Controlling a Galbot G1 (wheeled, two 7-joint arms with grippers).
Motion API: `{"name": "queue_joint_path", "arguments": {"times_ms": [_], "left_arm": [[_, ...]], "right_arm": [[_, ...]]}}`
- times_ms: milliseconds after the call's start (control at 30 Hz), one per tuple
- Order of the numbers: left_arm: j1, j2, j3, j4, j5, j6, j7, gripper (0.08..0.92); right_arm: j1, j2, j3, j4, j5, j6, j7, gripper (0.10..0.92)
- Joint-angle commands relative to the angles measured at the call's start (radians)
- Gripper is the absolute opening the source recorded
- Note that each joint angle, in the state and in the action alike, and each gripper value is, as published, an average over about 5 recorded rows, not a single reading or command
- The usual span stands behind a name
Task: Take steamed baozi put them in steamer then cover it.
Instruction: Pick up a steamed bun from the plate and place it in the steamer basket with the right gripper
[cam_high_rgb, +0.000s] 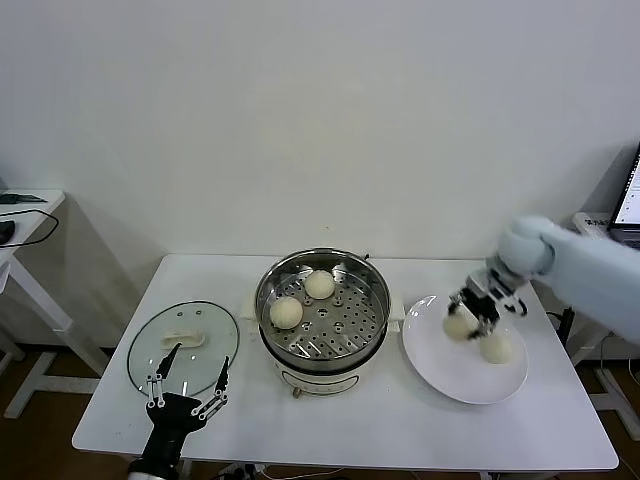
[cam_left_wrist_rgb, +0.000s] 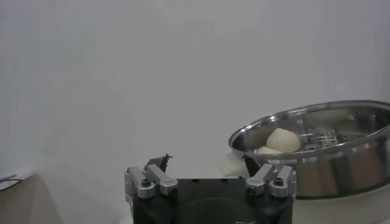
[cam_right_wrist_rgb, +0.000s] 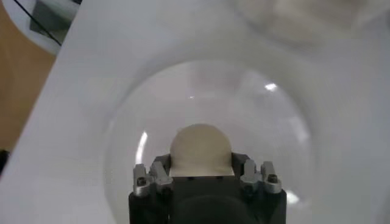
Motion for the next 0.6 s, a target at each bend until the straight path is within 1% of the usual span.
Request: {"name": "queue_joint_path", "arguments": {"times_ms": [33,133,267,400,600], "left_arm": [[0.008,0.002,-0.001,-0.014,0.0,-0.001,0.0,0.823],[0.011,0.002,-0.002,-0.014,0.0,-0.004,0.0,0.823],[0.015,0.002,-0.003,-0.014,0.0,-0.006,-0.001,0.823],[0.015,0.002,-0.007,-0.015,-0.001,-0.007,-0.001,0.823],[0.009,0.001,-0.01,-0.012,-0.003,-0.007,-0.001,0.823]], "right_arm": [[0.314,0.298,-0.069,0.017,0.009,0.31,-0.009,0.653],[0.311,0.373,-0.071,0.051,-0.015,0.353,0.006,0.654],[0.282,0.436,-0.085,0.111,-0.054,0.378,0.015,0.658],[0.229,0.472,-0.097,0.153,-0.093,0.406,0.026,0.661],[0.151,0.496,-0.115,0.176,-0.164,0.462,0.051,0.663]]}}
